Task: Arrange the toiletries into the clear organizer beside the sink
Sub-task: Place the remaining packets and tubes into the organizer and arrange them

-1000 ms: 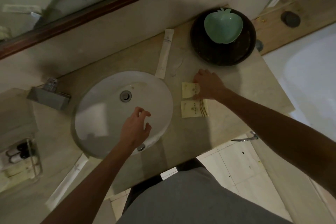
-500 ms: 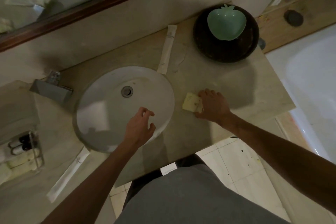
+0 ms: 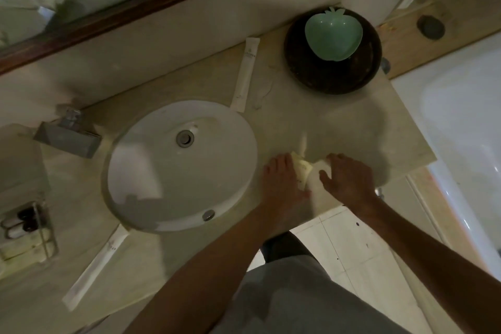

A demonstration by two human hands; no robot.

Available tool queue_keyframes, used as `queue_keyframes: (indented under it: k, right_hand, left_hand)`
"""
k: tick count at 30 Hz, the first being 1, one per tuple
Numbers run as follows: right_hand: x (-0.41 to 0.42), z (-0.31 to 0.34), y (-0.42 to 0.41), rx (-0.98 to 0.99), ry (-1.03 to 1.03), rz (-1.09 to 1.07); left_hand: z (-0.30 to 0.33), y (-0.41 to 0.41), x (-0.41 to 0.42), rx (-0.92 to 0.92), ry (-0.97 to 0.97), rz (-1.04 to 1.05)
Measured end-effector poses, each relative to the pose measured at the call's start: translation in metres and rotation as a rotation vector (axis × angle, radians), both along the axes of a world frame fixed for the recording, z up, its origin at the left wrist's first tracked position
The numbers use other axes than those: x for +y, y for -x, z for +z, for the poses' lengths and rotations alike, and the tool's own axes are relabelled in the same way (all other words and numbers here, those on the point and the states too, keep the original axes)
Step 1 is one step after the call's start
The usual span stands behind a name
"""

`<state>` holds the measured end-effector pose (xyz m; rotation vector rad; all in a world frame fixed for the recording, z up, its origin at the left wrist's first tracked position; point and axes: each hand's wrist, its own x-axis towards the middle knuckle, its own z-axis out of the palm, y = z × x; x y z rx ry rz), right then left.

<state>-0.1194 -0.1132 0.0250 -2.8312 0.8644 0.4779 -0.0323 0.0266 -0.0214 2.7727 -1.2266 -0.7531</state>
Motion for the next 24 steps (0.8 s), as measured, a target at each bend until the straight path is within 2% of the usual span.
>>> queue_keyframes:
  k: [3,5,11,15,18,22,24]
  right_hand:
    - [-0.018,0.004,0.016,-0.052,-0.002,-0.054]
    - [-0.027,0.005,0.028,-0.04,0.003,-0.097]
    - [-0.028,-0.004,0.056,-0.024,-0.057,-0.178]
    - [-0.014,-0.003,0.054,-0.027,-0.127,-0.161]
    - [-0.001,-0.002,0.041,-0.041,-0.18,-0.149]
    - [0.039,0.001,0.004,-0.143,-0.229,0.001]
    - [0.072,0.004,-0.024,-0.165,-0.249,0.079]
  left_hand:
    - [-0.002,0.005,-0.006,-0.057,0.005,-0.13]
    - [-0.006,0.003,-0.003,-0.038,0.062,-0.156]
    - [-0.006,0.003,-0.014,-0.042,0.04,-0.235]
    - [-0.008,-0.009,-0.012,-0.07,-0.044,-0.357]
    - [-0.018,-0.012,0.01,-0.131,0.041,-0.432]
    - [-0.023,-0.026,0.06,-0.043,0.031,-0.454]
    - [-0.017,-0.037,0.095,-0.011,0.028,-0.392]
